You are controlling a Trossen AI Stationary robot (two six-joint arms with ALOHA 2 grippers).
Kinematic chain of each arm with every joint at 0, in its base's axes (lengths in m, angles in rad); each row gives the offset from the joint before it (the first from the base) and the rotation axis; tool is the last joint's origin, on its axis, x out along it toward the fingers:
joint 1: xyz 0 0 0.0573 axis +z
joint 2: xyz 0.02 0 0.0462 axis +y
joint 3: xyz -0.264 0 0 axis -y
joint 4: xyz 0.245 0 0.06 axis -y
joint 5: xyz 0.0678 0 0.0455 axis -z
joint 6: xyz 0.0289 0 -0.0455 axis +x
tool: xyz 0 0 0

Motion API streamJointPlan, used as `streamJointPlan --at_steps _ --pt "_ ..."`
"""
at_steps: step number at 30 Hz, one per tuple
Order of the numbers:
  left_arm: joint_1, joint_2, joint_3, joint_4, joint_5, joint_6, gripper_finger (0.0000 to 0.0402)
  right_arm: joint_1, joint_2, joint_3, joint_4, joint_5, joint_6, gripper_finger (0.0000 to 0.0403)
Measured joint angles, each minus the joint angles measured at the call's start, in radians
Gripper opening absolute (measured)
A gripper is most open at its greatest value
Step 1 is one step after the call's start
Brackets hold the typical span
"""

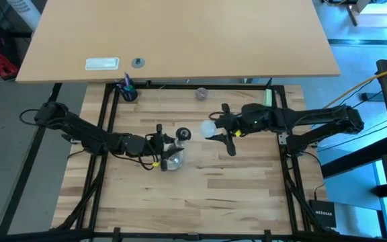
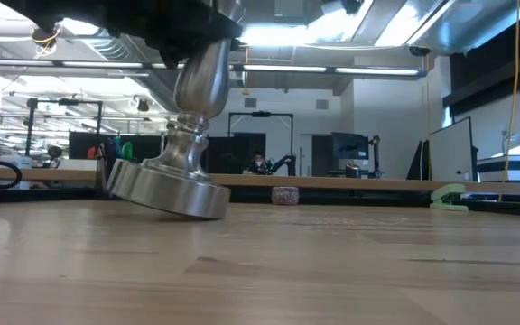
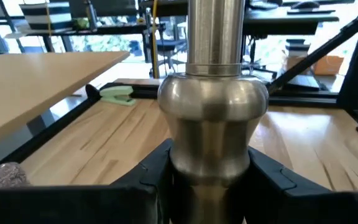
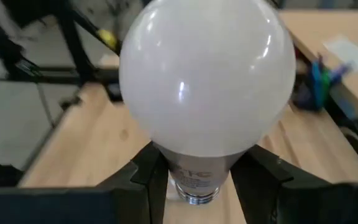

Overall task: Screw lightbulb
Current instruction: Remove the lightbulb from the silver lamp

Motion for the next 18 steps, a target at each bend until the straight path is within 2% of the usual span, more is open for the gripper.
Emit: streamJointPlan --at_steps 3,7,14,18 --pt "0.005 -0.003 -0.026 0.015 0.003 0.0 0.012 0.0 0.0 -0.032 -0.035 0.044 0.006 0.0145" --pt "-0.003 -0.003 -0.027 0.002 0.004 -0.015 0.0121 0.0 0.0 -0.066 -0.08 0.045 0.042 0.0145" --pt "-0.014 0.003 -0.034 -0.054 0.009 -0.083 0.0223 0.0 0.001 -0.144 -0.171 0.04 0.107 0.0145" --pt "-0.017 -0.016 -0.033 -0.096 0.004 -0.098 0.0256 0.0 0.002 -0.191 -0.201 0.05 0.134 0.0145"
